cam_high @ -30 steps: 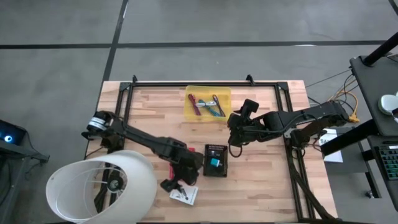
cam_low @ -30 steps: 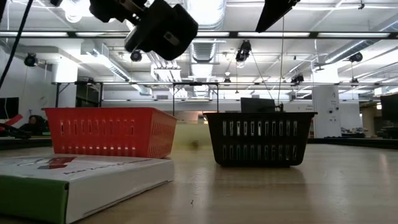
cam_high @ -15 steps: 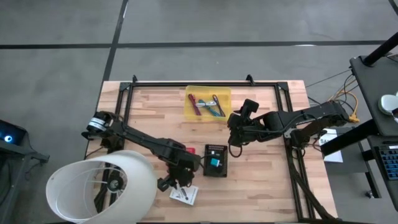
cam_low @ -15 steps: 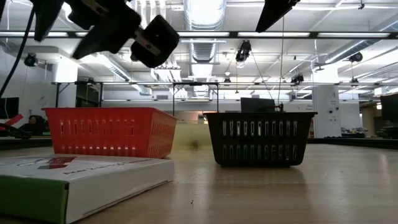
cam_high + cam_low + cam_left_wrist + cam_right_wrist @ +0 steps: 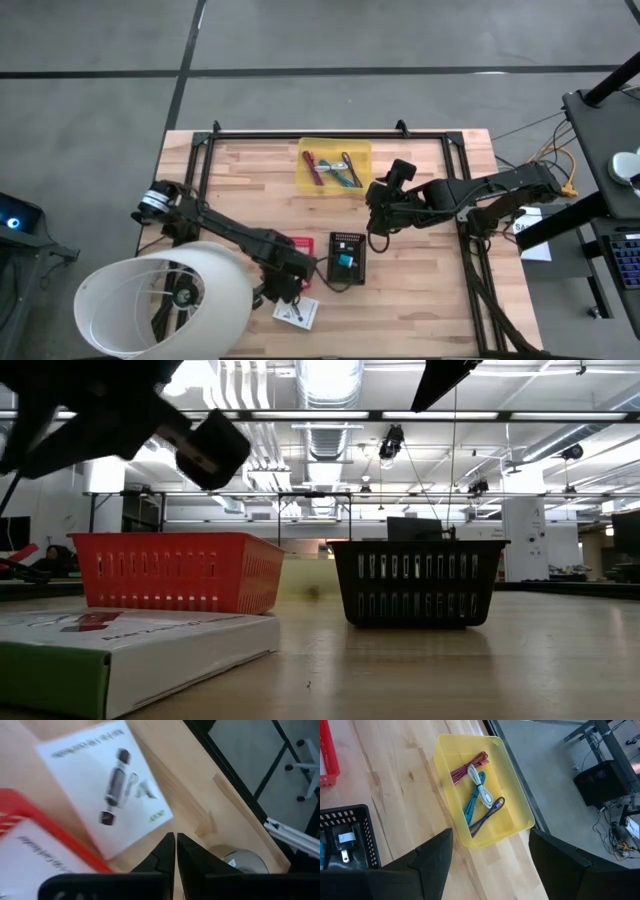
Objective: Pick and place items into bin
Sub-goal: Put the card reader box into the red bin
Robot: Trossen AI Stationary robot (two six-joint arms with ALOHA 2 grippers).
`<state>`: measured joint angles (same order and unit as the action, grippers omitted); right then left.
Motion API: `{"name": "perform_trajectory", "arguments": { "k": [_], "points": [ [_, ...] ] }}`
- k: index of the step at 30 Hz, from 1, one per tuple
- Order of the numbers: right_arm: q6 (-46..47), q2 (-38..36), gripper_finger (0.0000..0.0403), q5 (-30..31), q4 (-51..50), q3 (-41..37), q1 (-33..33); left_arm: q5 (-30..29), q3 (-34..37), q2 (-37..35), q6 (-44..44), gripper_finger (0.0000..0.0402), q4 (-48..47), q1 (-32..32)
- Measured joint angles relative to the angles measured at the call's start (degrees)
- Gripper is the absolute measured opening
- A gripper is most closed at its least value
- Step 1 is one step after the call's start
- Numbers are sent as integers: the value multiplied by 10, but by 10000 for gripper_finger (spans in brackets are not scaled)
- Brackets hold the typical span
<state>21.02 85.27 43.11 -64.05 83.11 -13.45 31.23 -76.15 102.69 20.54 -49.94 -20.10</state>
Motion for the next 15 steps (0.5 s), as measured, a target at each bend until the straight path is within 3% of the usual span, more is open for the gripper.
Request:
{"name": "perform_trajectory", "arguments": {
  "k": [15],
  "points": [
    [-2,0,247,1,0,0,0,-18,50,7,15,0,33,-8]
  ]
}}
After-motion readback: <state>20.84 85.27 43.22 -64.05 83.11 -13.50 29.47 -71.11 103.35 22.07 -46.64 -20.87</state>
